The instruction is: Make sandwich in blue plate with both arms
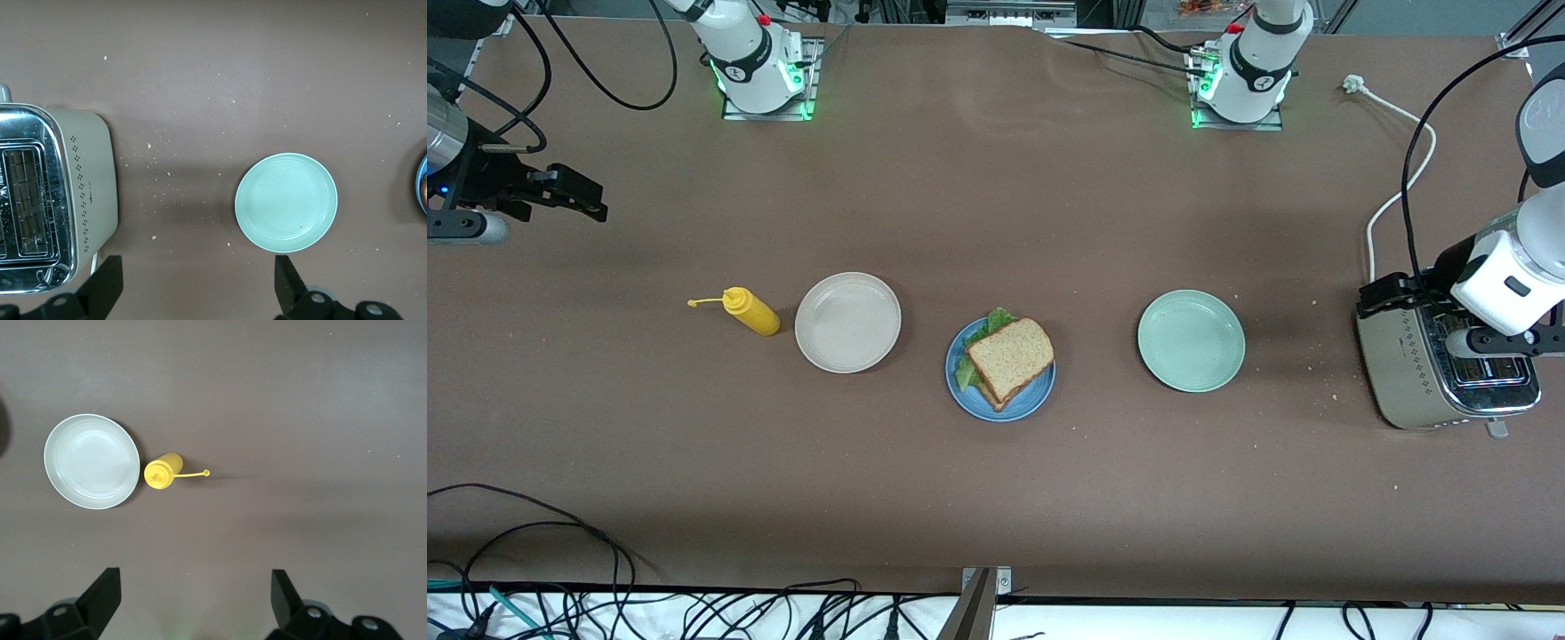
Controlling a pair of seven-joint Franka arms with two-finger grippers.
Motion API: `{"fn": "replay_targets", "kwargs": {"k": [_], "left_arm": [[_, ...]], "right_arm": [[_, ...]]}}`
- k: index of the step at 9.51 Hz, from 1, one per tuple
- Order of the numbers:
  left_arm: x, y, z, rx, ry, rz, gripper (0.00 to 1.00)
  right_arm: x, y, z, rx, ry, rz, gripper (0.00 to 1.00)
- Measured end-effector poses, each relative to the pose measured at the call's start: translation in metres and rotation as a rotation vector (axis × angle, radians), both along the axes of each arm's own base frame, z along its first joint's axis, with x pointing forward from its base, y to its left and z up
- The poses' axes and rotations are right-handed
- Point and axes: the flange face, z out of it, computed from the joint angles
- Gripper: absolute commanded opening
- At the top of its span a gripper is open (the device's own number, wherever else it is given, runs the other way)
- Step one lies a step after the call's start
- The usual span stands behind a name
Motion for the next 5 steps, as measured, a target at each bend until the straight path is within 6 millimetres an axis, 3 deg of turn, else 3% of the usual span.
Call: {"fn": "replay_targets", "kwargs": {"k": [5], "left_arm": [[-0.0002, -0.0051, 0.0004, -0.002, -0.001, -0.009, 1.0]], "right_arm": [[0.0, 0.0008, 0.0, 0.0, 0.0, 0.001, 1.0]]}}
